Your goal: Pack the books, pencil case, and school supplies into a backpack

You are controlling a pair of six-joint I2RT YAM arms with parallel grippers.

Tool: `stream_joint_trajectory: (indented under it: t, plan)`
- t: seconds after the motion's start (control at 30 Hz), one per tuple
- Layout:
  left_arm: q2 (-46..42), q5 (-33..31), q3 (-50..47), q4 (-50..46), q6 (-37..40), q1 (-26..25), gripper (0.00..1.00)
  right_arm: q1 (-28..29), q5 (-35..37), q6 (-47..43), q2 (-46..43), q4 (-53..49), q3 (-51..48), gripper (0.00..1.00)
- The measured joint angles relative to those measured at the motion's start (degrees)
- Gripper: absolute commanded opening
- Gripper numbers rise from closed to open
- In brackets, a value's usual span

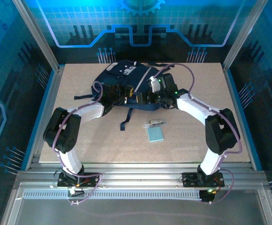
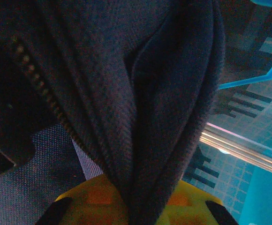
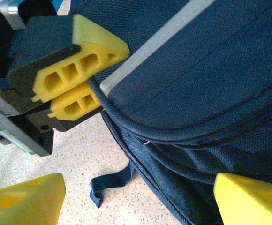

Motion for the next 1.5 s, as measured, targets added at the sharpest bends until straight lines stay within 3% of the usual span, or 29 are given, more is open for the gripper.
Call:
stream_joint_trajectory:
  t: [0.23,0.43,0.5,0.53,0.77,1.03,1.27,1.5]
  plan:
    - [0.0,-0.7,0.0,-2.6,0.0,0.4,0.0,1.4,-1.2,1.6,7.1,6.3,-0.9,0.83]
    - [0.0,-0.6,0.4,-3.0,-0.2,0.5,0.0,1.7,1.4,0.7,5.4,4.7,-1.0,0.86]
    - [0.0,-0.4,0.9,-2.6,-0.8,0.6,0.0,1.7,2.4,-0.3,3.5,2.8,-1.0,0.99]
    - [0.0,-0.3,1.0,-2.2,-1.2,0.7,0.0,1.7,2.7,-0.9,2.3,1.6,-1.0,1.0]
    - [-0.1,0.6,2.6,-1.9,-2.8,1.1,0.0,1.8,0.7,-0.9,0.8,4.0,-4.0,0.98]
    - [-0.1,1.1,3.6,-5.0,-3.0,1.3,0.0,1.6,1.3,0.7,6.6,9.4,-4.5,0.9]
    - [-0.7,1.2,3.6,-4.4,-4.6,1.4,0.0,-2.9,-6.8,2.1,5.7,9.2,-2.8,0.96]
    - [-2.2,2.2,3.6,-2.2,-6.0,1.8,0.0,-4.0,-11.6,2.1,5.0,7.3,2.2,0.96]
